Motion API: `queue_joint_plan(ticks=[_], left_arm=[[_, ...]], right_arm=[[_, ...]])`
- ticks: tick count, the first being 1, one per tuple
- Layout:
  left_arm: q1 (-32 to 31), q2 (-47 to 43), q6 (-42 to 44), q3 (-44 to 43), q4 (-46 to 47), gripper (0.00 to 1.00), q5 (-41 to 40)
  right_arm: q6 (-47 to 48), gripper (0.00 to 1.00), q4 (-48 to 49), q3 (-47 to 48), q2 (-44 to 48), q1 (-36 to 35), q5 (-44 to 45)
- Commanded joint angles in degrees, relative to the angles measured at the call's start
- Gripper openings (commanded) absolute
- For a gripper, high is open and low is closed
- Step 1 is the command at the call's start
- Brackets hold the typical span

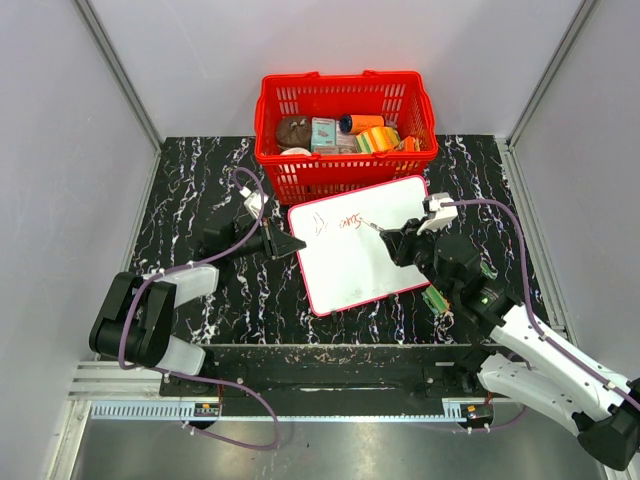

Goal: Write a sentence on the whiteboard

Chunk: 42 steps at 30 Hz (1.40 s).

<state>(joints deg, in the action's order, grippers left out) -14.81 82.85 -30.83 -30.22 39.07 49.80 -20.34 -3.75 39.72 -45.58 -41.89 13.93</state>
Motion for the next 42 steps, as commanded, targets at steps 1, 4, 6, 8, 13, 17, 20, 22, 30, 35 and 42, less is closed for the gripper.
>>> queue_joint_plan(ticks=[1,4,6,8,13,17,20,22,30,35,42], left_arm=[[-1.1,-1.11,9.74,0.07,-0.84,0.0,-2.16],[-1.1,-1.64,10.0,0.25,-0.84,0.0,-2.16],[-1.1,-2.16,10.17,0.51,-0.92,0.0,-2.51],[-1.1,-2.43,10.26,0.68,-1.1,0.0,-2.87],[-1.1,-2.52,10.61,0.6,-1.63,0.0,-3.39],[-1.1,-2.52,10.79,0.51,-1.89,0.0,-3.57],[-1.1,-2.6,10.79,0.51,-1.89,0.0,-3.75],[-1.1,-2.6,10.79,0.6,-1.89,0.0,-3.92],[-1.1,-2.78,10.88,0.77,-1.89,0.0,-4.19],[-1.1,-2.78,10.79,0.86,-1.8,0.0,-4.27],[-1.1,-2.87,10.7,0.86,-1.72,0.0,-4.27]], right_arm=[[1.18,0.0,0.76,1.32,0.23,0.41,-0.93],[1.62,0.0,0.32,1.67,-0.12,0.4,-1.54],[1.88,0.0,-0.03,2.02,-0.3,0.4,-1.89],[2.06,0.0,-0.47,2.29,-0.38,0.4,-1.89],[2.14,0.0,-1.79,2.55,-0.91,0.4,-1.63],[2.32,0.0,-2.14,2.73,-0.82,0.4,-1.19],[2.41,0.0,-2.05,2.99,-1.26,0.4,-1.1],[2.58,0.0,-1.96,3.08,-1.53,0.49,-1.36],[2.5,0.0,-2.05,2.73,-1.97,0.4,-1.46],[2.23,0.0,-2.76,3.08,-2.4,0.4,-1.19],[2.76,0.0,-3.37,3.61,-2.67,0.32,-1.89]])
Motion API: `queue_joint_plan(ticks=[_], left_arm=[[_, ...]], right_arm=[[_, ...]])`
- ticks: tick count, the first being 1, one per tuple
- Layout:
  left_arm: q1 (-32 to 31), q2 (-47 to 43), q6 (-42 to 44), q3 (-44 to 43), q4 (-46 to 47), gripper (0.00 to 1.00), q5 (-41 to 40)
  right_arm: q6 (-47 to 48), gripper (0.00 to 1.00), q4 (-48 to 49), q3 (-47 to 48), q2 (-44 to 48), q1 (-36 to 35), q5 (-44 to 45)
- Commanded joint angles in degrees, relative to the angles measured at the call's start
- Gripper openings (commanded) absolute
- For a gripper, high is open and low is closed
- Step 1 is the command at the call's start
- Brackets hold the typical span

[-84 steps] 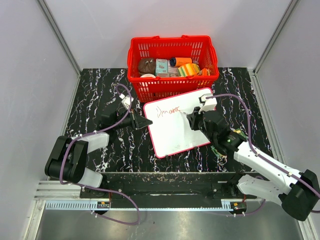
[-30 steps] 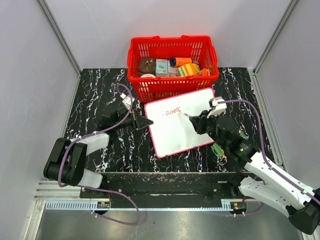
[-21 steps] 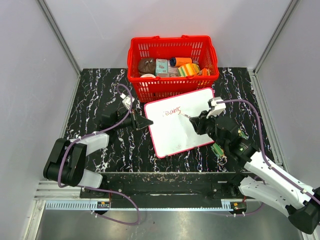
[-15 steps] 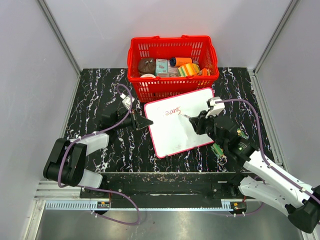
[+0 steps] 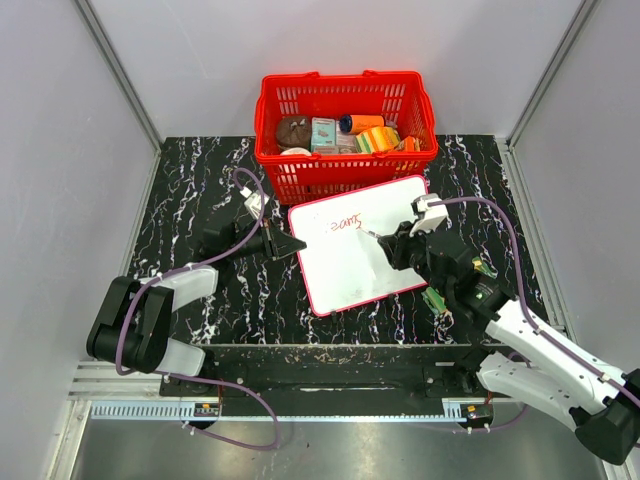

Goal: Write a sentence on the whiteboard

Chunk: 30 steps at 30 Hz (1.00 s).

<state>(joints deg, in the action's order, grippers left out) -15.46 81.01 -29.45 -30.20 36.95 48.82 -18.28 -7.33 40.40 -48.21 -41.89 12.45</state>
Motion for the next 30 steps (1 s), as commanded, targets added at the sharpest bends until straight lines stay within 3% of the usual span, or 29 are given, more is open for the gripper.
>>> queue_joint_plan(ticks=[1,16,30], left_arm=[[-0.44,-1.03,9.33,0.75,0.4,0.0,-3.2],[-0.53,-0.94,9.5,0.58,0.05,0.0,-3.47],[-0.53,-1.12,9.68,0.58,-0.39,0.0,-3.55]], right_arm=[[0.71,0.0,0.13,3.01,-0.13,0.32,-0.58],[3.43,0.0,0.39,3.46,-4.0,-4.87,1.62],[4.92,0.0,6.72,2.4,-7.78,-8.3,-7.34]])
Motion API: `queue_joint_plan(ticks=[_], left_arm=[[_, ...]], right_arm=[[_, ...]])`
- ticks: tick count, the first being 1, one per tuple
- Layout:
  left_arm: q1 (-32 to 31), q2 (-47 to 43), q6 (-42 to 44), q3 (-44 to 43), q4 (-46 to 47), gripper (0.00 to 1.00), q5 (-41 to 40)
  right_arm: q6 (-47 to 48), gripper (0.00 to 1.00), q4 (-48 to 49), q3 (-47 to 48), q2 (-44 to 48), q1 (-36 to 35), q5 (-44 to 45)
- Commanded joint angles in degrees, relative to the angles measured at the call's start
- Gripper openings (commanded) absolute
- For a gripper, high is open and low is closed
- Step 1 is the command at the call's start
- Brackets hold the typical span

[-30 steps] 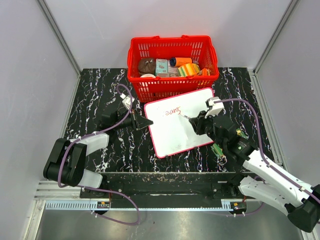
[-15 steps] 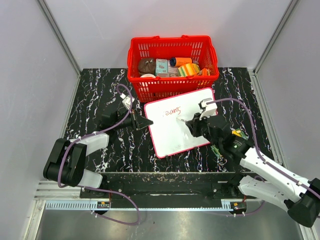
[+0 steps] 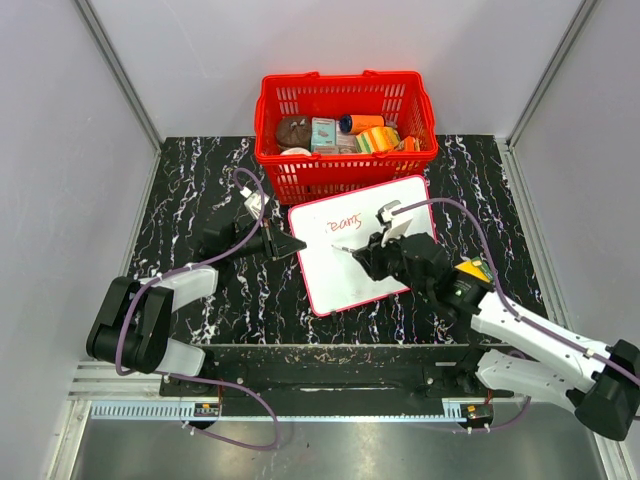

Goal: Write a sentence on the whiteboard

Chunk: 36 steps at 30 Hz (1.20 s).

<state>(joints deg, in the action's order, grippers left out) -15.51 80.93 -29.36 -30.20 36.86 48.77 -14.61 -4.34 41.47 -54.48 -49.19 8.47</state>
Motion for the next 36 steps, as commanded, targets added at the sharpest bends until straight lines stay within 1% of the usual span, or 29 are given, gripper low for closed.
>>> queue_joint_plan(ticks=[1,8,20,36], left_arm=[[-0.49,-1.03,9.68,0.58,-0.3,0.0,-3.42],[-0.49,-0.95,9.68,0.49,-0.3,0.0,-3.51],[-0.49,-0.94,9.68,0.49,-0.39,0.0,-3.34],[-0.49,-0.86,9.85,0.49,-0.48,0.0,-3.33]], right_arm=[[1.34,0.0,5.72,1.42,-2.12,-1.34,-3.72],[1.34,0.0,7.67,0.89,-3.53,-3.37,-5.31],[0.11,0.0,7.15,1.94,-7.75,-4.34,-1.09],[0.2,0.0,5.39,0.54,-7.31,-4.25,-0.38]])
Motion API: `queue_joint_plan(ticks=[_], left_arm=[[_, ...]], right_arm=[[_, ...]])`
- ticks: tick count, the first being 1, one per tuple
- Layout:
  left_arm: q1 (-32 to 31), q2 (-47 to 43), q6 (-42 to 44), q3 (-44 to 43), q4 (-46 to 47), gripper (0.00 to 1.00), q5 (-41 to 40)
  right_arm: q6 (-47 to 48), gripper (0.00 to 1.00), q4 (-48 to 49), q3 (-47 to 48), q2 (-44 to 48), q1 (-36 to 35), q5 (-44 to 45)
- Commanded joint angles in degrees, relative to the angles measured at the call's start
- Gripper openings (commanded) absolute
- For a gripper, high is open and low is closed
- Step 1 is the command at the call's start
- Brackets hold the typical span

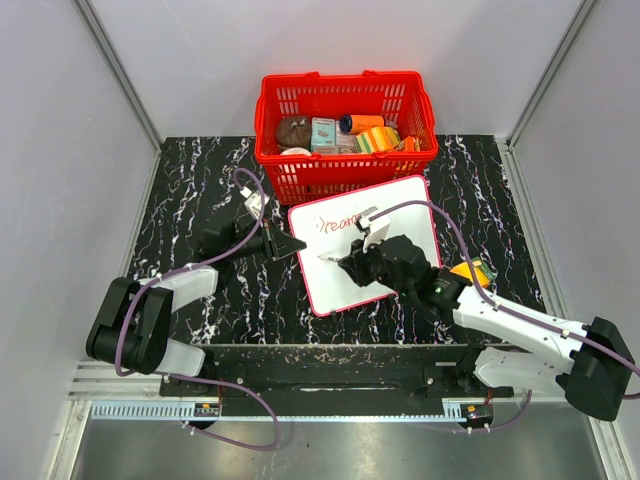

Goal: Write a sentence on the whiteboard

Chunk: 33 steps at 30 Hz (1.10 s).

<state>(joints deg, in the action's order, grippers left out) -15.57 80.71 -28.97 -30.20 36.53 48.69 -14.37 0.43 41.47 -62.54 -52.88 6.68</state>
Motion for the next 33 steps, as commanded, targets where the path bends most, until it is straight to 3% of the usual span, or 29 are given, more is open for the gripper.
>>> queue_joint_plan(ticks=[1,26,33], left_arm=[[-0.42,-0.64,9.37,0.49,-0.15,0.0,-3.25],[-0.51,-0.29,9.46,0.4,-0.06,0.0,-3.16],[-0.69,-0.46,9.55,0.31,-0.15,0.0,-3.16]], right_arm=[[-0.13,0.0,0.45,0.45,0.76,-0.64,1.41],[0.31,0.0,-3.59,-1.31,1.99,-0.64,-0.09],[0.66,0.0,-2.54,-0.17,1.2,-0.64,4.65]])
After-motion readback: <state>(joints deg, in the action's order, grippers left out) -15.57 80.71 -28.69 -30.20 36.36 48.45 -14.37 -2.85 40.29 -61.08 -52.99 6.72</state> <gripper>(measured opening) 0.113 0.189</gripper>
